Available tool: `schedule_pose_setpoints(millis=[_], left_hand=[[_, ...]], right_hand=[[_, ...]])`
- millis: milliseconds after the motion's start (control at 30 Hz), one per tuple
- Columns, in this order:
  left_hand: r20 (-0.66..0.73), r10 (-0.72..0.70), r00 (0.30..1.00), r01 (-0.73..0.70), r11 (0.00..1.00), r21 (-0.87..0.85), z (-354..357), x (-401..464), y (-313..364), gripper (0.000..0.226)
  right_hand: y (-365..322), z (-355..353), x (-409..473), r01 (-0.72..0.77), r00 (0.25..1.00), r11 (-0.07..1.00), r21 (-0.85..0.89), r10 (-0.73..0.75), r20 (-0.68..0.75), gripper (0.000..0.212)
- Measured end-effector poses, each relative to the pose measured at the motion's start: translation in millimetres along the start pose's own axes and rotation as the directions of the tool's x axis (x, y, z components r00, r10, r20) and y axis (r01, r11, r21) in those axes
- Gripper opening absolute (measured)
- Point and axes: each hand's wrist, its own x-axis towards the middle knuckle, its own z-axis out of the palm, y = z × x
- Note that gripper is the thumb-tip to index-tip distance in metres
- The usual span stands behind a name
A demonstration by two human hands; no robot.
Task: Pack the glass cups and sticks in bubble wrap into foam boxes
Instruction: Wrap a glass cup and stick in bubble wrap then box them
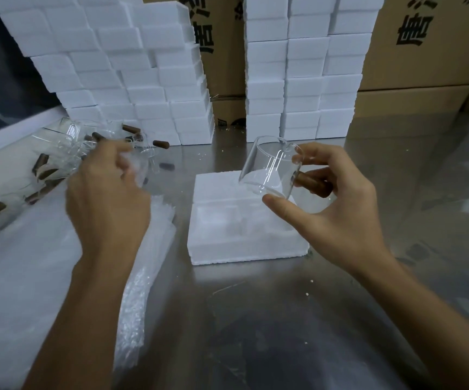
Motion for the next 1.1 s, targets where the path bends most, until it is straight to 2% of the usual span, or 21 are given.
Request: schedule_pose_setpoints(millis=[67,133,267,367,467,567,633,700,867,1000,1100], left_hand=[[-0.059,0.269,0.961,-0.276,0.944,-0.182,0.8,-4.3,12.9,0.04],[-0.058,0.428,0.902,-0.428,0.867,-0.257,4.4,-12.8,25.9,0.047],[0.04,0.504,0.863,-0.47,0.829,-0.304,16.8,-27.9,36.1,0.03],[0.171,0.42,0.891,-0.368,0.891,-0.267,22.6,-35.3,33.4,0.022],[0.266,0.213,0.94,-0.161,0.966,-0.204,24.2,-38.5,33.6,0.034],[0.398,0.049,0.916,-0.043,0.999,-0.023,24.8,-37.3,31.0,0.028],[0.451,-0.017,0.893,0.009,1.0,0.02,22.9,-36.5,29.0,0.022],[0.449,-0.029,0.893,0.013,0.999,0.04,21.9,-36.2,28.5,0.023],[0.455,0.047,0.889,-0.06,0.998,0.016,22.1,-36.5,32.6,0.026],[0.431,-0.004,0.902,0.001,1.0,0.007,19.8,-38.4,34.0,0.029],[0.389,0.018,0.921,-0.002,0.999,-0.042,17.9,-39.0,37.5,0.023]], right_hand=[[-0.7,-1.0,0.6,-0.005,0.999,1.0,0.008,0.005,-0.036,0.059],[-1.0,-2.2,2.0,-0.01,0.998,1.0,0.005,0.011,-0.066,0.059],[-0.9,-4.5,3.5,-0.039,0.993,0.999,0.026,0.041,-0.108,0.062],[-2.4,-3.1,2.8,-0.042,0.993,0.999,0.026,0.044,-0.106,0.062],[-3.3,-1.7,1.7,-0.022,0.994,1.0,0.013,0.024,-0.11,0.06],[-3.0,-2.0,1.7,-0.016,0.994,1.0,0.003,0.016,-0.105,0.06],[-2.3,-2.3,1.9,-0.022,0.995,1.0,0.007,0.022,-0.102,0.06],[-1.4,-2.2,1.8,-0.034,0.994,0.999,0.009,0.035,-0.1,0.06],[-0.5,-1.4,-1.3,-0.072,0.996,0.997,-0.004,0.072,-0.044,0.057],[-0.9,0.6,-1.8,-0.209,0.978,0.975,0.08,0.206,0.04,0.045],[-2.7,1.3,-1.0,-0.355,0.934,0.91,0.213,0.338,0.114,0.044]])
